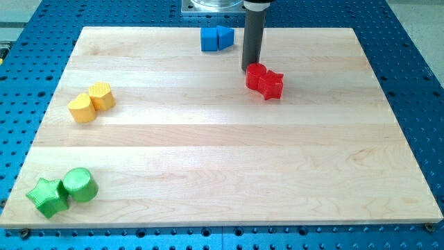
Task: Place the red blocks to the top left corner of the board
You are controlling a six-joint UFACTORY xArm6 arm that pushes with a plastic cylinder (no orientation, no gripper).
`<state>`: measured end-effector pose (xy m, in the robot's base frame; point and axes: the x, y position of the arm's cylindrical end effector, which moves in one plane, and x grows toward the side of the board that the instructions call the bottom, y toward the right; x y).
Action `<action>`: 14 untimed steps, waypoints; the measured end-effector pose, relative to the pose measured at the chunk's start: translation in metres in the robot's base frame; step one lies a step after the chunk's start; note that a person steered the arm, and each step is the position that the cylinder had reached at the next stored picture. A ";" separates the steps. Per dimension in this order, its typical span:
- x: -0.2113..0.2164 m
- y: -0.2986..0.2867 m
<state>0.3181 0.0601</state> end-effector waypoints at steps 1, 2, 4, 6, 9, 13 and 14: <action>-0.007 0.047; 0.020 0.091; 0.090 0.071; 0.041 0.044; 0.012 -0.016; 0.006 -0.138; 0.008 -0.129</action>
<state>0.3260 -0.0685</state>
